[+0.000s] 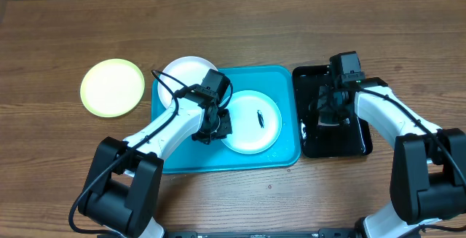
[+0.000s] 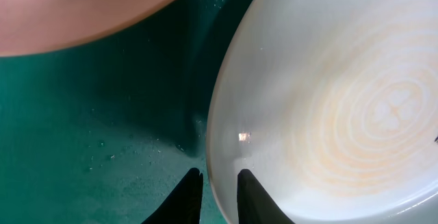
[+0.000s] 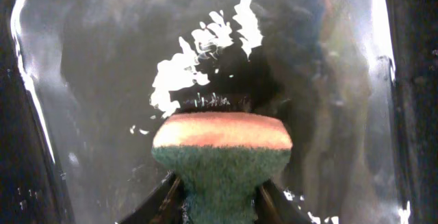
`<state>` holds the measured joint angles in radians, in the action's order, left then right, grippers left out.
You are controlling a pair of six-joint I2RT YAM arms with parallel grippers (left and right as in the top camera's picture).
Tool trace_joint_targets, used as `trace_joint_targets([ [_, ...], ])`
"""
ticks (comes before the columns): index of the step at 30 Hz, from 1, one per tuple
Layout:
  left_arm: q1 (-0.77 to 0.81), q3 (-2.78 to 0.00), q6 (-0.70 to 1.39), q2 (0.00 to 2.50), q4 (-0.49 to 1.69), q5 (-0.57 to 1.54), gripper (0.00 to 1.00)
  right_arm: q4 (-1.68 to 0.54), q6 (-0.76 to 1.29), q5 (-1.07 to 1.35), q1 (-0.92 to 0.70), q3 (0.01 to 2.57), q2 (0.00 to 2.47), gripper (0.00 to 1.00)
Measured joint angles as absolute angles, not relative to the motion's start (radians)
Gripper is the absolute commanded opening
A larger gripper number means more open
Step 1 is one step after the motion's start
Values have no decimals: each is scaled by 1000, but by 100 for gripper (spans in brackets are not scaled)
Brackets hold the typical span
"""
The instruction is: Clean dirty plates on tray and stack at the side
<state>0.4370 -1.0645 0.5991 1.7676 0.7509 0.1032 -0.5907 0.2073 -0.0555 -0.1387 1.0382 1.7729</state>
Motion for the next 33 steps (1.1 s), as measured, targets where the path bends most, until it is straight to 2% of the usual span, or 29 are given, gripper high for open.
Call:
trace_joint_targets([
  [1, 437, -1065, 599, 1768, 751, 104, 21, -592, 205, -56, -139, 1038, 1773, 14],
  [2, 437, -1065, 599, 1768, 751, 104, 21, -593, 209, -56, -139, 1038, 1773, 16],
  [3, 437, -1065, 599, 1768, 751, 104, 21, -593, 209, -56, -139, 1038, 1773, 35],
  [4, 437, -1065, 599, 1768, 751, 104, 21, -592, 214, -55, -139, 1038, 1773, 71],
  [5, 437, -1065, 599, 1768, 751, 104, 21, -593, 213, -56, -139, 1038, 1773, 86],
  [9, 437, -1065, 599, 1768, 751, 104, 21, -653, 207, -56, -139, 1048, 1773, 82],
  [12, 437, -1065, 599, 1768, 751, 104, 21, -712, 205, -56, -139, 1057, 1773, 70],
  [14, 437, -1065, 599, 1768, 751, 104, 21, -748, 210, -57, -139, 1061, 1773, 58],
  [15, 437, -1065, 599, 1768, 751, 103, 21, -757, 204, -55, -139, 1061, 1773, 56],
  [19, 437, -1065, 599, 1768, 751, 104, 21, -778, 208, -56, -139, 1061, 1773, 53],
  [28, 437, -1065, 599, 1768, 751, 104, 22, -775, 209, -56, -139, 1081, 1773, 56],
  [30, 437, -1065, 599, 1768, 751, 104, 22, -776, 208, -56, -139, 1092, 1773, 60],
  [33, 437, -1065, 599, 1768, 751, 104, 22, -779, 205, -56, -139, 1097, 1773, 59],
])
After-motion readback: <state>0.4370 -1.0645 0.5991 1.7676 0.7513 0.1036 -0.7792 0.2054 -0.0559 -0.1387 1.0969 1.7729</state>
